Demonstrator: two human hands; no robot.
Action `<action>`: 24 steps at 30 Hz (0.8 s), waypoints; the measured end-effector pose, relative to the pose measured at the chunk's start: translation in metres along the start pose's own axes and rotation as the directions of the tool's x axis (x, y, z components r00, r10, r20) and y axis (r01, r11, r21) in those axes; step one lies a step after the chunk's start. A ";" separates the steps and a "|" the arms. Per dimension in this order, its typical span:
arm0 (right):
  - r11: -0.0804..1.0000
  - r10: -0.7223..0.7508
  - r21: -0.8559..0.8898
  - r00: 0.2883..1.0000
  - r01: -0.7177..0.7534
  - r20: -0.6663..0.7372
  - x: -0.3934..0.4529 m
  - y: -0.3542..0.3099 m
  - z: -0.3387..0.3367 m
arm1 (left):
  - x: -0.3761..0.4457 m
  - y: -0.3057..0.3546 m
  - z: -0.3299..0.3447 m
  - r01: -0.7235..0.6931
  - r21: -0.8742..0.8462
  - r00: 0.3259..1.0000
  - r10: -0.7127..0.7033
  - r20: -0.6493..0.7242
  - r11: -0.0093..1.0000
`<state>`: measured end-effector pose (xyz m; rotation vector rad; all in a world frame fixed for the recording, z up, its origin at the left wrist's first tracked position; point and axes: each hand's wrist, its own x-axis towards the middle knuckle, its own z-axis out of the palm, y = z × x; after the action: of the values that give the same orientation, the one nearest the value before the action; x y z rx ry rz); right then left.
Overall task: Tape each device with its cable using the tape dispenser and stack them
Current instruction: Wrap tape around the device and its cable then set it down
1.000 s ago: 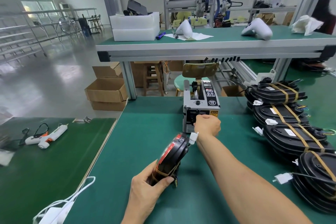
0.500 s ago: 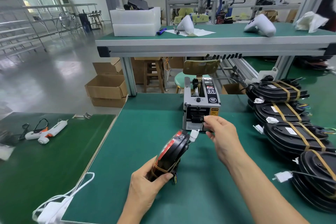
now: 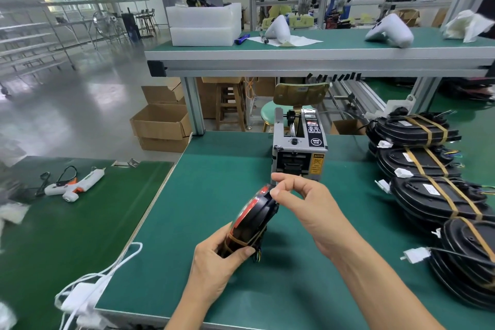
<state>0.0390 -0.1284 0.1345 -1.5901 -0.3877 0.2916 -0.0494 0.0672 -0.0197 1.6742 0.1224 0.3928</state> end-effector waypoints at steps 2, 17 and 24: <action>1.000 0.012 -0.005 1.000 -0.012 0.011 0.001 0.001 -0.002 | 0.000 -0.002 0.000 0.000 0.006 1.000 0.000 0.001 1.000; 0.999 0.047 -0.008 0.999 -0.047 0.015 0.003 0.000 0.000 | 0.000 -0.007 0.000 0.001 -0.001 1.000 -0.001 -0.011 1.000; 0.999 0.046 -0.016 0.999 -0.046 -0.011 0.005 0.004 0.000 | 0.001 -0.009 -0.001 0.009 0.011 1.000 -0.008 -0.022 1.000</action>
<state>0.0438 -0.1269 0.1312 -1.6172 -0.3470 0.3161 -0.0477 0.0692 -0.0282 1.6800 0.1481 0.4045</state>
